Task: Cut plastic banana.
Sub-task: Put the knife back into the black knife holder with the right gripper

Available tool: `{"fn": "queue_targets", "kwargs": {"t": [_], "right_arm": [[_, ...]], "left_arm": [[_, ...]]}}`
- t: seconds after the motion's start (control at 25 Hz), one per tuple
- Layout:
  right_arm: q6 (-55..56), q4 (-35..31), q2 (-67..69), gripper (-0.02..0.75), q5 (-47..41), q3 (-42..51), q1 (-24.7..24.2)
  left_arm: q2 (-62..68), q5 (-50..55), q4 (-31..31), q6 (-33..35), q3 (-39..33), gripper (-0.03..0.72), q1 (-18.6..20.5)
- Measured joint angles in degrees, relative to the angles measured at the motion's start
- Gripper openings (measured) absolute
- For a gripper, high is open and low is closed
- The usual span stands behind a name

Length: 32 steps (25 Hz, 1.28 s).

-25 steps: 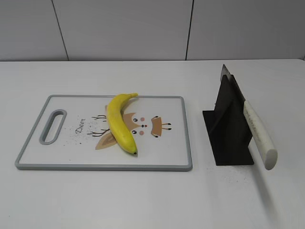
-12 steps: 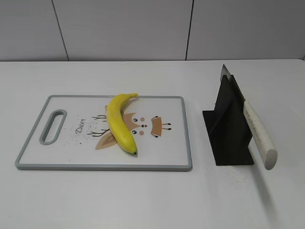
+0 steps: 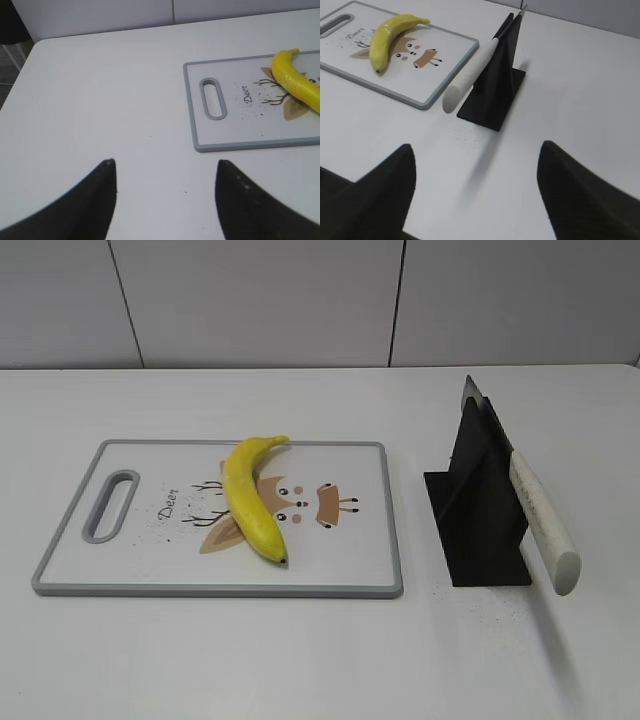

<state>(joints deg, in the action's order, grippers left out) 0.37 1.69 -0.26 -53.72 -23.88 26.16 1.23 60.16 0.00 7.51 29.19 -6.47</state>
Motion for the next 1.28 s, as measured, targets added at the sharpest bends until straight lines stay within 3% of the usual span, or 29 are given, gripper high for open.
{"fn": "queue_targets", "kwargs": {"t": [0.48,1.28], "right_arm": [[-0.37,-0.19,0.00,0.592,0.00,0.00,-17.89],[-0.37,-0.25,0.00,0.592,-0.06,0.07,-19.81]], "left_arm": [[0.00,0.00,0.00,0.00,0.00,0.593,0.00],[-0.32,0.00,0.00,0.00,0.00,0.591,0.00]]}}
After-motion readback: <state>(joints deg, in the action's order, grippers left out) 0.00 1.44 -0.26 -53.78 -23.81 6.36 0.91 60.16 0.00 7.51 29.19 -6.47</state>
